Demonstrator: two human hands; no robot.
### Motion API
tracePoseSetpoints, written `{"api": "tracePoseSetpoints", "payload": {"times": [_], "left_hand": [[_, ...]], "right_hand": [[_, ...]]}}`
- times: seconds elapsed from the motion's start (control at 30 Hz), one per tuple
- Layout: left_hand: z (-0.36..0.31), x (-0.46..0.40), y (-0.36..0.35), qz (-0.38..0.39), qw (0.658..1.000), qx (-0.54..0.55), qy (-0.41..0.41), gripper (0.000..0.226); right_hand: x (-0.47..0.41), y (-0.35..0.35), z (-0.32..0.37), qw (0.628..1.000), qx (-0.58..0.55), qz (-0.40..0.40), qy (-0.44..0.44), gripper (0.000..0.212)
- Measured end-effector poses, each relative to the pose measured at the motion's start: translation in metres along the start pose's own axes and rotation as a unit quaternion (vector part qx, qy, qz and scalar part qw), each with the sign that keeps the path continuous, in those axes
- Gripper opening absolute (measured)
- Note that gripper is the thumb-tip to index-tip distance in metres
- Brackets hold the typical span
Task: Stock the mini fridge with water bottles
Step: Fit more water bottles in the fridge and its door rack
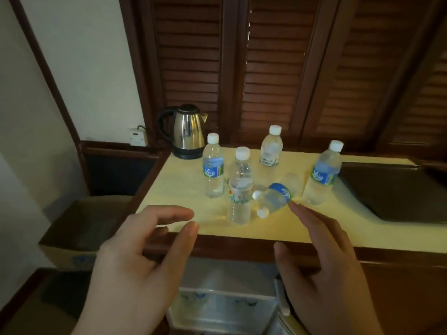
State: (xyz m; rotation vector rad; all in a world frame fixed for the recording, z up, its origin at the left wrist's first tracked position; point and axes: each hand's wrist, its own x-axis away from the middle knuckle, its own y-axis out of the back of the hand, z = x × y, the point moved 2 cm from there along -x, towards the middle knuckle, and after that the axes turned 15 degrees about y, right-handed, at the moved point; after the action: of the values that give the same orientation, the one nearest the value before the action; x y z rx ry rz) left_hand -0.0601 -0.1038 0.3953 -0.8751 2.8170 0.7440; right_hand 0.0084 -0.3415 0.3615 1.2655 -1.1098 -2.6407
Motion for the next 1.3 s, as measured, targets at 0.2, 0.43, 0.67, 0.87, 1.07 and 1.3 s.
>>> {"api": "tracePoseSetpoints", "payload": {"times": [0.2, 0.43, 0.67, 0.87, 1.07, 1.3], "left_hand": [[-0.02, -0.09, -0.027, 0.056, 0.998, -0.023, -0.015, 0.033], [-0.021, -0.225, -0.08, 0.096, 0.983, -0.153, -0.028, 0.066], [0.016, -0.277, -0.124, 0.151, 0.975, -0.162, 0.029, 0.041], [0.026, -0.215, -0.088, 0.097, 0.985, -0.14, -0.02, 0.032], [0.026, -0.077, -0.009, 0.05, 0.995, -0.087, -0.009, 0.024], [0.047, 0.055, 0.021, 0.101, 0.99, -0.073, 0.066, 0.024]], "right_hand": [[-0.077, -0.018, -0.001, 0.997, 0.03, 0.064, -0.003, 0.076], [-0.156, -0.073, -0.02, 0.991, 0.056, 0.103, -0.067, 0.071], [-0.165, -0.105, -0.039, 0.989, 0.036, 0.085, -0.116, 0.039], [-0.132, -0.08, -0.033, 0.992, -0.012, 0.016, -0.122, 0.027], [-0.056, -0.028, 0.006, 0.989, -0.085, -0.032, -0.117, 0.022], [0.036, 0.008, 0.025, 0.973, -0.172, 0.089, -0.125, 0.02]]}}
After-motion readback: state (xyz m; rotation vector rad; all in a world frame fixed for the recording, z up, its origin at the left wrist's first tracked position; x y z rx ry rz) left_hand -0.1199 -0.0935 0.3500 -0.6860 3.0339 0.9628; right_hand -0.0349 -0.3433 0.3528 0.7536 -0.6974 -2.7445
